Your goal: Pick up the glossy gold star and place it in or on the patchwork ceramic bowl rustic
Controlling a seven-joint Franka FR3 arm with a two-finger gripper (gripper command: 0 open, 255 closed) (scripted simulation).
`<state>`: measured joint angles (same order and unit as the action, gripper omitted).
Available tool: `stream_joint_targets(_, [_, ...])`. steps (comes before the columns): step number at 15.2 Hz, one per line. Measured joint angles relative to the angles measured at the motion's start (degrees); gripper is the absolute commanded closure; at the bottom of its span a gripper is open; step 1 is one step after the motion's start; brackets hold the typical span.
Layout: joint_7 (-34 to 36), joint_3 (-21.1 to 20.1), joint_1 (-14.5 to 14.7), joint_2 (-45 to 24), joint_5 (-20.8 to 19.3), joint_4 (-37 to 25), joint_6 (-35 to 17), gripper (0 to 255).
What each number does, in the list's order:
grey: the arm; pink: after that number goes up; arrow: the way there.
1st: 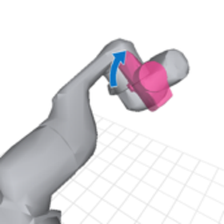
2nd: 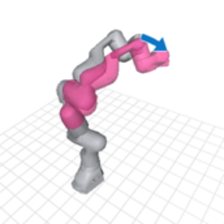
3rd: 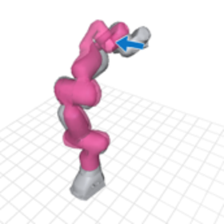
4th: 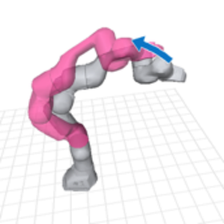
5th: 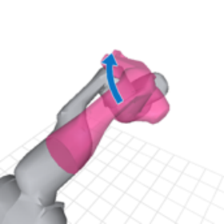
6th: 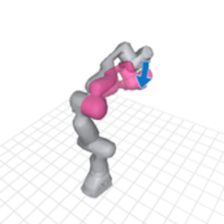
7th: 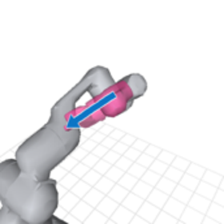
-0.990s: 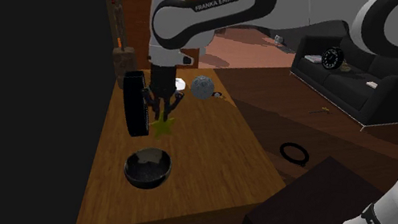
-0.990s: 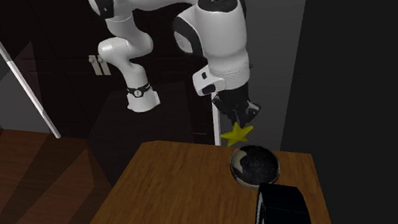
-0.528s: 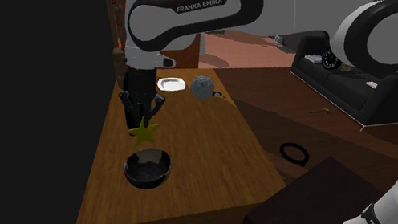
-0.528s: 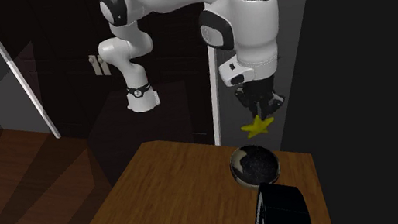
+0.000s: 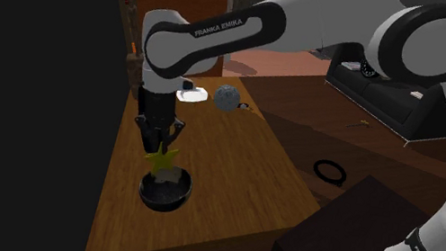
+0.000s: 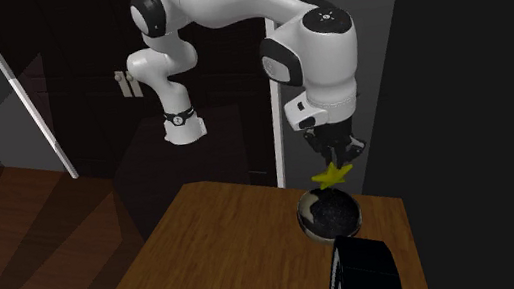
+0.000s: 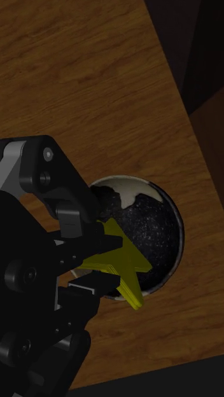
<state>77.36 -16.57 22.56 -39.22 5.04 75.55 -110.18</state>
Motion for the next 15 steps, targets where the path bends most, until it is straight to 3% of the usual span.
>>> stream_joint_targets(15, [-1.11, 0.45, 0.23, -3.61, -0.36, 3.08, -6.53, 255])
